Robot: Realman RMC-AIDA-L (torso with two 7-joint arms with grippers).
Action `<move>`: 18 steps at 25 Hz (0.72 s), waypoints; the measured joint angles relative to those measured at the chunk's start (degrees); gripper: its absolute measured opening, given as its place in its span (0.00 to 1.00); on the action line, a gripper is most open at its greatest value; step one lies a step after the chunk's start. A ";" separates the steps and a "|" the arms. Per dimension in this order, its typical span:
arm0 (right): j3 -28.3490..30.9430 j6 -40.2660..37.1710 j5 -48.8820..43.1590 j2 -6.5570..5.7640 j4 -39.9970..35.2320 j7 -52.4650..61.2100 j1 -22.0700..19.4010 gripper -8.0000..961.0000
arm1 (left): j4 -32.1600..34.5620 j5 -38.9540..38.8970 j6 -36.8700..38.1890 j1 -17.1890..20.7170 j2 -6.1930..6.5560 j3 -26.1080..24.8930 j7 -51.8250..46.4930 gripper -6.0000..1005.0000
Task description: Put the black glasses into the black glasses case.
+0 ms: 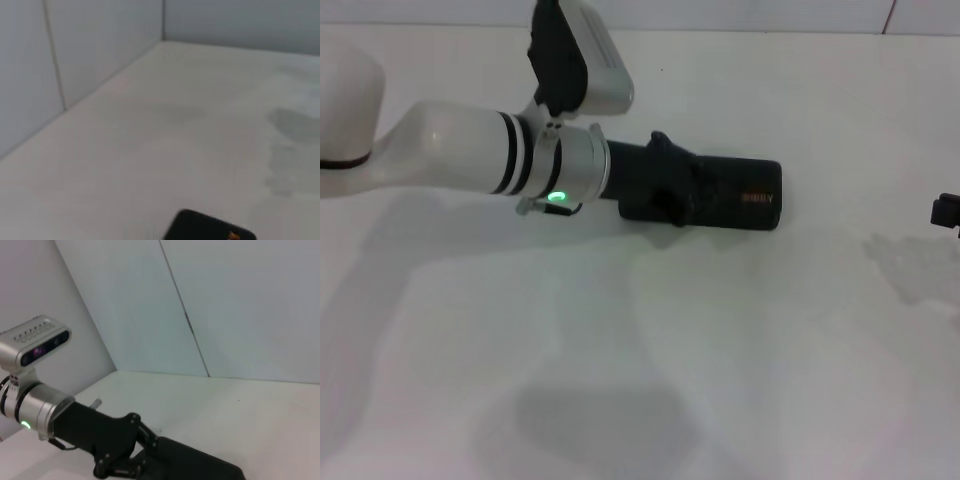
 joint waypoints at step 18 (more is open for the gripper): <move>-1.21 -11.01 8.26 0.03 1.09 -9.49 1.80 0.11 | 27.10 -8.25 34.59 16.97 1.07 -7.26 2.67 0.21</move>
